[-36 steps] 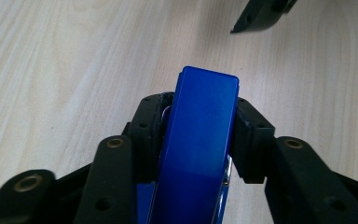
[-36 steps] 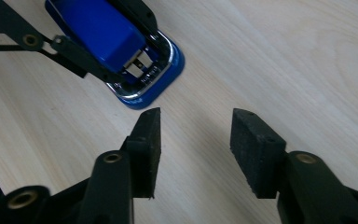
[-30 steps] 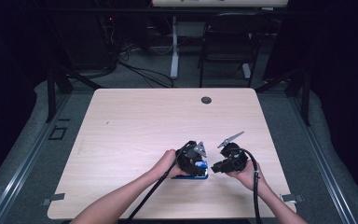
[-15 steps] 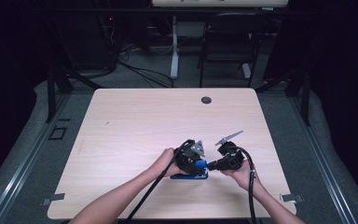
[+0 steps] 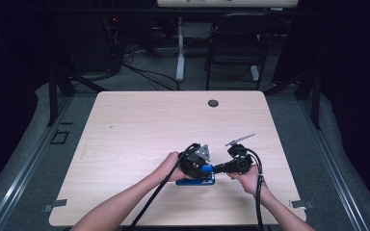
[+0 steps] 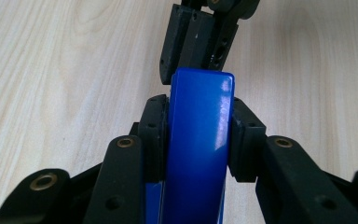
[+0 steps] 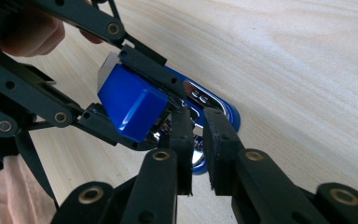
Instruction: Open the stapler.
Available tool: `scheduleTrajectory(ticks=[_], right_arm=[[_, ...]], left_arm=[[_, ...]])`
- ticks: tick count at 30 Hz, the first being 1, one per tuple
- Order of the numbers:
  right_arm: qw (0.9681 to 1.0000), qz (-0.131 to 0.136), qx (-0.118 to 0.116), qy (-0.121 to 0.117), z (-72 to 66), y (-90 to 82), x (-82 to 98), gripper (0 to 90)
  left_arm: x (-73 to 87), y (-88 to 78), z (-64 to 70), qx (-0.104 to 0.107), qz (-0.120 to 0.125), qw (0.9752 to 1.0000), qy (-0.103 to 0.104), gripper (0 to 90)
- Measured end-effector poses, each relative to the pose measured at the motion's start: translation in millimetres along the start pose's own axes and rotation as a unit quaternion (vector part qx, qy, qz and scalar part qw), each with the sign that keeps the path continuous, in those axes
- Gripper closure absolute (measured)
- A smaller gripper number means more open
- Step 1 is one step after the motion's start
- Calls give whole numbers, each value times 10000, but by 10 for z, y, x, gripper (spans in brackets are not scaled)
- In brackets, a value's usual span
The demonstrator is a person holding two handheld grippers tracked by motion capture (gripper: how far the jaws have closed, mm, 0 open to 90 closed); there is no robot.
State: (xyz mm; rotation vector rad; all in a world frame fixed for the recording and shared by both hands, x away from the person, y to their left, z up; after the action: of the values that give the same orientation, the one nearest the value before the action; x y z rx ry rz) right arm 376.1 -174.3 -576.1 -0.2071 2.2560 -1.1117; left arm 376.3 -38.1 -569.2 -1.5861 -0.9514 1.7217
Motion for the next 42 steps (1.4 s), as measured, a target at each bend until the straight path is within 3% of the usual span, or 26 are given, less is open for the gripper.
scheduleTrajectory(ticks=[7, 19, 26, 42], right_arm=[[10000, 59, -10, 56, -7, 6, -25, 822], [9990, -79, 341, -270, -62, 95, -46, 815], [9965, -218, 601, -546, -80, 119, -32, 813], [9947, -250, 737, -675, -88, 145, -17, 812]], left_arm=[[1, -23, -3, -5, 20, 10000, 45, 644], [14, -116, -6, 12, 148, 9998, 93, 654], [22, -189, 5, -41, 171, 9998, 133, 657], [76, -371, -3, 0, 236, 9996, 142, 660]])
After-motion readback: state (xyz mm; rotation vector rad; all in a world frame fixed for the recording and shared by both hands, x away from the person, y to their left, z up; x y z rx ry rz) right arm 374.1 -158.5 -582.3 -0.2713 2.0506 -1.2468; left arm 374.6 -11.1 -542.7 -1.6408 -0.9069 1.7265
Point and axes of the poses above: each handheld gripper's, and its own axes: y roughly forward along the jaws, x roughly out of its underside, z roughly to its right, the point moved 5 cm from there along y, roughly forward along the jaws, and after that the axes turned 3 degrees about -z, right-handed, at the moved point
